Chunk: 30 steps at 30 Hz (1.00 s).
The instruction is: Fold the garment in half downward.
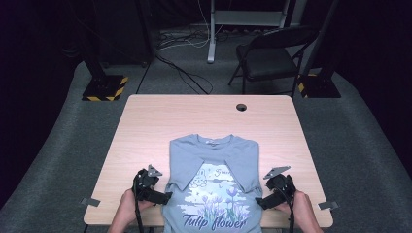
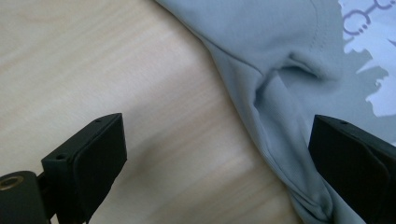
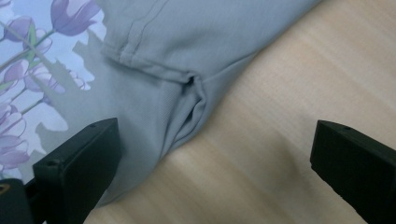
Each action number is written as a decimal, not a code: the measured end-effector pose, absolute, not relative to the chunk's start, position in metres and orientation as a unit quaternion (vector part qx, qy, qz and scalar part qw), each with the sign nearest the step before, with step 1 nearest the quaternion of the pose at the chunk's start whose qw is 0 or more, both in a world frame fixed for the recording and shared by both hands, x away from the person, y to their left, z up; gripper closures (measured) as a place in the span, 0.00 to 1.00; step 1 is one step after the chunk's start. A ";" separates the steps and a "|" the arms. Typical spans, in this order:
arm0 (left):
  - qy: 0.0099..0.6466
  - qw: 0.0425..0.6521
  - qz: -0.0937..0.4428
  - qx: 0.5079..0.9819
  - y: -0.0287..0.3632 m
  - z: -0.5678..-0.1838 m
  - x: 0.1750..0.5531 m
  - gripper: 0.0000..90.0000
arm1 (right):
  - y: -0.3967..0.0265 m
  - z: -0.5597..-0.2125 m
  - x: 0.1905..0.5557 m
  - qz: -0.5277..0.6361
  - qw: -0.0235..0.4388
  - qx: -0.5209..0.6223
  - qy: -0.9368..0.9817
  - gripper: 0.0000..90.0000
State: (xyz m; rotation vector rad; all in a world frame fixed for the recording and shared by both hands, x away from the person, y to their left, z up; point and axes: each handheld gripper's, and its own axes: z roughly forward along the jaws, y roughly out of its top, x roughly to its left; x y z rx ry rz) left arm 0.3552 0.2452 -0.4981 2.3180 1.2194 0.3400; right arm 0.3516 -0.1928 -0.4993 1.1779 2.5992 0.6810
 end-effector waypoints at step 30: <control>0.420 0.255 0.083 0.867 0.234 -0.477 0.458 0.04 | -0.188 -0.473 0.440 0.249 0.094 0.382 0.885 0.05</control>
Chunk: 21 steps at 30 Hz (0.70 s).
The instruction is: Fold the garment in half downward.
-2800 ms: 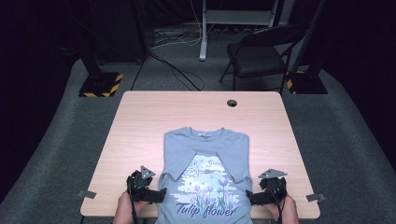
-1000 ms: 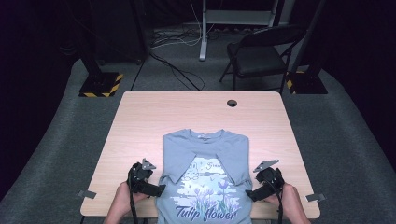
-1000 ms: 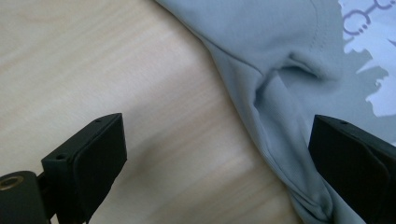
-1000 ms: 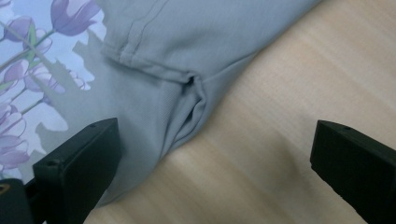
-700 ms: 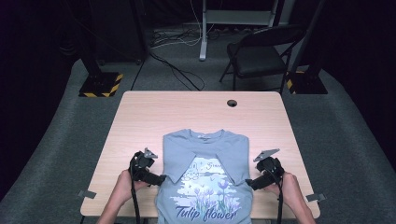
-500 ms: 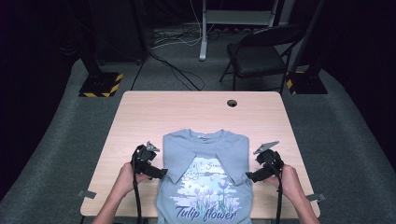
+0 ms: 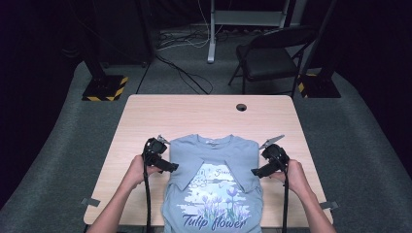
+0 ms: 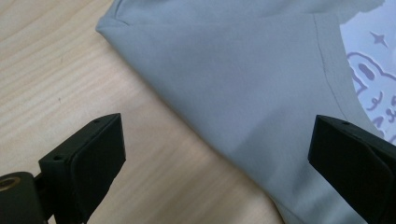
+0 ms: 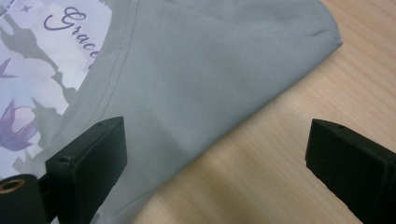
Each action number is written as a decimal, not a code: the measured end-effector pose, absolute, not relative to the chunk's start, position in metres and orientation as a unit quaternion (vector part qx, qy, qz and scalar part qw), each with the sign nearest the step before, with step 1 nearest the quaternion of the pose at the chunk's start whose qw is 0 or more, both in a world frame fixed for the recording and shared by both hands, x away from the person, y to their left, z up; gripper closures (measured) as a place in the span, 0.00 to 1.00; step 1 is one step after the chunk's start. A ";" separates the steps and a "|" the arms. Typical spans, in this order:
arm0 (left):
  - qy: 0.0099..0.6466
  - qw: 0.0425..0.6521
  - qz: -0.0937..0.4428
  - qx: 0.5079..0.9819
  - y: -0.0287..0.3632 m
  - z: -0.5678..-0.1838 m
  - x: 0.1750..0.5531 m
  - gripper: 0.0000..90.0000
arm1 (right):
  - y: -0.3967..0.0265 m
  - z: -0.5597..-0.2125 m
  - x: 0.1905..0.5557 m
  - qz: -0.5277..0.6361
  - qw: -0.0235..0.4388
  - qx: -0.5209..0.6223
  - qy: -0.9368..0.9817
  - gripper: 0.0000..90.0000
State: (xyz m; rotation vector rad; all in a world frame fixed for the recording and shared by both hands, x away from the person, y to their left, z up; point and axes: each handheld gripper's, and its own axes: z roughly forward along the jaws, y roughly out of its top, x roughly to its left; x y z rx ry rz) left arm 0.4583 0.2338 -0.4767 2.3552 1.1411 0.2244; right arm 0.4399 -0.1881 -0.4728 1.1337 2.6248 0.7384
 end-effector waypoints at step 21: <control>0.424 0.266 0.053 0.864 0.221 -0.483 0.510 0.04 | -0.175 -0.478 0.498 0.227 0.077 0.404 0.883 0.05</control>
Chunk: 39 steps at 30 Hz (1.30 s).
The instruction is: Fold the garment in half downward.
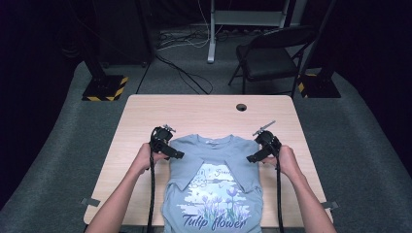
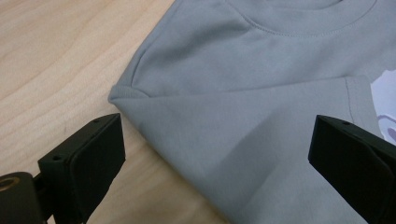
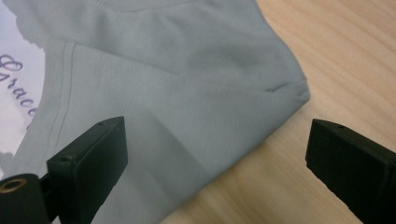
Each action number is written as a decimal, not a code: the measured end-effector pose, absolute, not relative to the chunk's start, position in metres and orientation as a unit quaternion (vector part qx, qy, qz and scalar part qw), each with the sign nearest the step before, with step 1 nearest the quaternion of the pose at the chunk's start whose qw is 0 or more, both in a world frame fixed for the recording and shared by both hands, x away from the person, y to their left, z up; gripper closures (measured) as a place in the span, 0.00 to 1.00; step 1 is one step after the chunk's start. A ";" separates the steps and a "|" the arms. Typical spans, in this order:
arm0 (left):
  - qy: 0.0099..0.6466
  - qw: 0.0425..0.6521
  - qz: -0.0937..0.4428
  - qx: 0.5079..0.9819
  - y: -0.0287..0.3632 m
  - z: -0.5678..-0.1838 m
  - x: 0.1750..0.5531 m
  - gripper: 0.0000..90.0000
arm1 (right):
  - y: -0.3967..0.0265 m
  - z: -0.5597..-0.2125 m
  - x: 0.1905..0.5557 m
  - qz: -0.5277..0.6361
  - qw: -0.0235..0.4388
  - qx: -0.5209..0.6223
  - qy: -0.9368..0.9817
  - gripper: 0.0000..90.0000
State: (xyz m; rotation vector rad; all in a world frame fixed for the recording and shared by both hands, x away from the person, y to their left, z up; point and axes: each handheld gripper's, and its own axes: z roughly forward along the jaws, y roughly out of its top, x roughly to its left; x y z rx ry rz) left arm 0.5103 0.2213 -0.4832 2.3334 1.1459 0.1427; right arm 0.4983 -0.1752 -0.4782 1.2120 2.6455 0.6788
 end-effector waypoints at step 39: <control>0.421 0.204 0.091 0.879 0.210 -0.492 0.547 0.49 | -0.163 -0.490 0.546 0.176 0.065 0.404 0.895 0.39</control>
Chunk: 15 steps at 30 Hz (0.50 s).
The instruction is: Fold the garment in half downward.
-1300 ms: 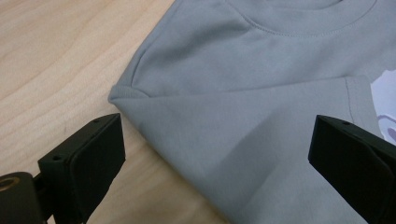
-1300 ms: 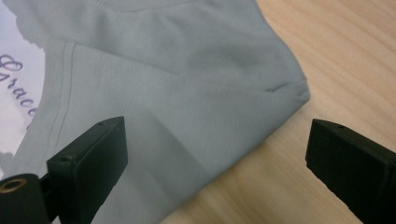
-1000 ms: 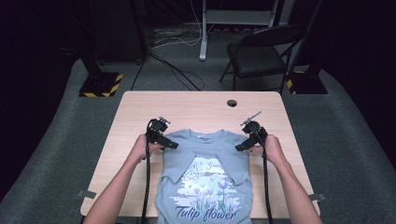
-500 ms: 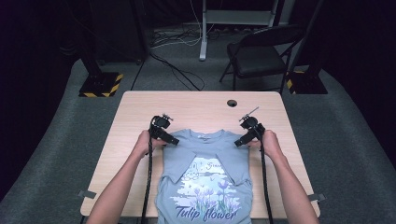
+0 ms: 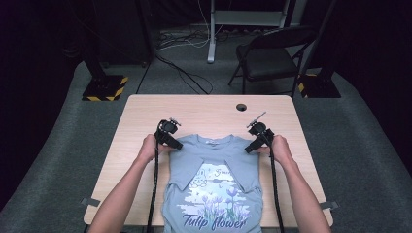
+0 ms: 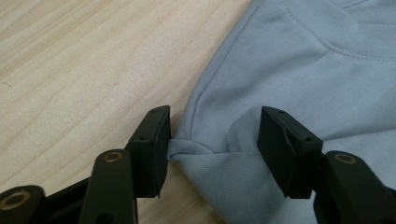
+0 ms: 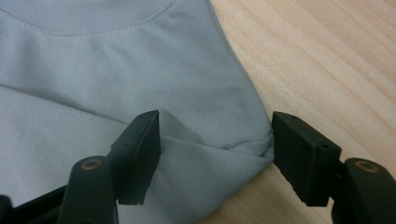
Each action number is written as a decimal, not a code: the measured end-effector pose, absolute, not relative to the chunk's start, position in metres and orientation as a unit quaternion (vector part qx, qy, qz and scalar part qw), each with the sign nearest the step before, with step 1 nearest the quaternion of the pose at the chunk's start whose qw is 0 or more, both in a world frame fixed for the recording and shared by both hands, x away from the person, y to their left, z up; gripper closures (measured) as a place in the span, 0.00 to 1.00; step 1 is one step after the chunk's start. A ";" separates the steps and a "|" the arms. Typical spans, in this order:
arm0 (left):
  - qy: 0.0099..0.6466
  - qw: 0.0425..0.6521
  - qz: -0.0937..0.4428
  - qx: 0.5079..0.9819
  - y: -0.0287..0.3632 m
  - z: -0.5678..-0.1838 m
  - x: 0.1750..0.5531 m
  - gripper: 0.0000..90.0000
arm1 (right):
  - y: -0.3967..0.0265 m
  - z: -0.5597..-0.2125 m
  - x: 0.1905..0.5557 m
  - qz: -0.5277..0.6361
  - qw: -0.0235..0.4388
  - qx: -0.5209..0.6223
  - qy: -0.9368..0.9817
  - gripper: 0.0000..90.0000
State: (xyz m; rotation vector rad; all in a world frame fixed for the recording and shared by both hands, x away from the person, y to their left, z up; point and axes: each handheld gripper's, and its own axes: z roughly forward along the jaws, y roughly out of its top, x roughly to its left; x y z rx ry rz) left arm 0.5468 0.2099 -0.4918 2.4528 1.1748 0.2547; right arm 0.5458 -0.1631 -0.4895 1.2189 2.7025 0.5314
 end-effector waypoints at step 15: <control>0.425 0.214 0.085 0.875 0.211 -0.490 0.541 0.82 | -0.166 -0.487 0.543 0.183 0.061 0.420 0.887 0.76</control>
